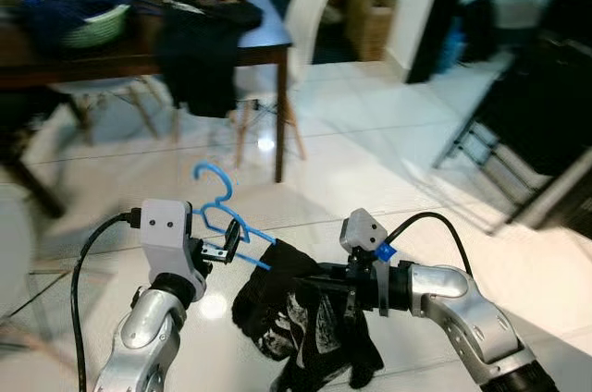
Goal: Hang hanger
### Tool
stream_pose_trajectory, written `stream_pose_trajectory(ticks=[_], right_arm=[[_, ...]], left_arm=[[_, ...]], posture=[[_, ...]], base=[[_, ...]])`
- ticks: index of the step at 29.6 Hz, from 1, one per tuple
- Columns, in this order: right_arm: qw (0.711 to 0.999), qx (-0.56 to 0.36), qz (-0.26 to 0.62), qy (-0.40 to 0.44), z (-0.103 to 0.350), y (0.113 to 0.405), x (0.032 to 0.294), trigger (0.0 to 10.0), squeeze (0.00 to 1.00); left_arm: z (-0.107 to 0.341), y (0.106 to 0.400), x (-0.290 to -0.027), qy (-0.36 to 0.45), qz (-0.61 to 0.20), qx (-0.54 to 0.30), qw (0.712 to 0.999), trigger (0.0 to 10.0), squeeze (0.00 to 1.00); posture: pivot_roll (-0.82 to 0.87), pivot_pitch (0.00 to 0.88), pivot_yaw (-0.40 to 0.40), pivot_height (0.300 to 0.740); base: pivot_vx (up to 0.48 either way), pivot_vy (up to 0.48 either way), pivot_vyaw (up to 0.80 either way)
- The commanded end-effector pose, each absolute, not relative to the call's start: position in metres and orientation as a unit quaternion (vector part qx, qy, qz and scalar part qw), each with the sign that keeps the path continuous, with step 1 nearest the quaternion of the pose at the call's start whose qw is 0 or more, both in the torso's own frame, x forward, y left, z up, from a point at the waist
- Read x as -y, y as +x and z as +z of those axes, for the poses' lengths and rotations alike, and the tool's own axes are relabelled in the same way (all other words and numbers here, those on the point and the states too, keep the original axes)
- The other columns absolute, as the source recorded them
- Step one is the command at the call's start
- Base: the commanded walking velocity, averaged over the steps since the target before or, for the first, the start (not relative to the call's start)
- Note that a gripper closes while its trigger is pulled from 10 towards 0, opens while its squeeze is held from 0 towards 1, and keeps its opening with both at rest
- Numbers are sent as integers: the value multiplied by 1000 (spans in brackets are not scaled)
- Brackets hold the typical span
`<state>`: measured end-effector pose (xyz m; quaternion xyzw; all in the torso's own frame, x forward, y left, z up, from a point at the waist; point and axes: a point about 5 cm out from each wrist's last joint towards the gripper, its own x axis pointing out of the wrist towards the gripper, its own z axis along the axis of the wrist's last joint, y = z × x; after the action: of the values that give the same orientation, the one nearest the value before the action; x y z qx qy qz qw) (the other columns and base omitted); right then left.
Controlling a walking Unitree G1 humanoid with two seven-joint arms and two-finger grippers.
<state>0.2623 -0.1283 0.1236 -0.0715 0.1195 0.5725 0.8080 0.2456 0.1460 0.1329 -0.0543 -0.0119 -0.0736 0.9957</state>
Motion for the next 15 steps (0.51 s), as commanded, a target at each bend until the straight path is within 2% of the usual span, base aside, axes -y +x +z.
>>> stream_pose_trajectory(ticks=[1, 2, 3, 4, 5, 6, 9, 15], right_arm=[[807, -109, 576, -69, 127, 262, 128, 2196, 0], [809, -109, 573, -67, 127, 263, 128, 3294, 0], [809, -109, 573, -67, 127, 263, 128, 3294, 0], [811, -108, 571, -66, 127, 263, 129, 8706, 0], [811, -108, 571, -66, 127, 263, 129, 8706, 0], [814, -106, 568, -65, 128, 264, 129, 10000, 0], [825, -101, 553, -53, 130, 267, 130, 10000, 0], [828, -99, 549, -51, 131, 268, 131, 10000, 0]], left_arm=[[132, 247, -144, -59, -80, 10, 995, 10000, 0], [132, 247, -144, -60, -81, 10, 995, 10000, 0], [132, 247, -144, -60, -81, 10, 995, 10000, 0], [132, 247, -145, -66, -81, 12, 994, 10000, 0], [132, 247, -145, -66, -81, 12, 994, 10000, 0], [133, 247, -145, -71, -82, 15, 994, 10000, 0], [135, 248, -147, -83, -82, 21, 993, 10000, 0], [137, 249, -150, -90, -76, 27, 993, 10000, 0]], posture=[[-11, 80, -31, 740], [-11, 80, -31, 740], [-11, 80, -31, 740], [-13, 80, -30, 740], [-13, 80, -30, 740], [-13, 82, -28, 740], [-11, 82, -28, 740], [-9, 83, -26, 740]], base=[[0, 0, 0], [0, 0, 0], [0, 0, 0], [0, 0, 0], [0, 0, 0], [0, 0, 0], [375, 0, 0], [452, 0, 0]])
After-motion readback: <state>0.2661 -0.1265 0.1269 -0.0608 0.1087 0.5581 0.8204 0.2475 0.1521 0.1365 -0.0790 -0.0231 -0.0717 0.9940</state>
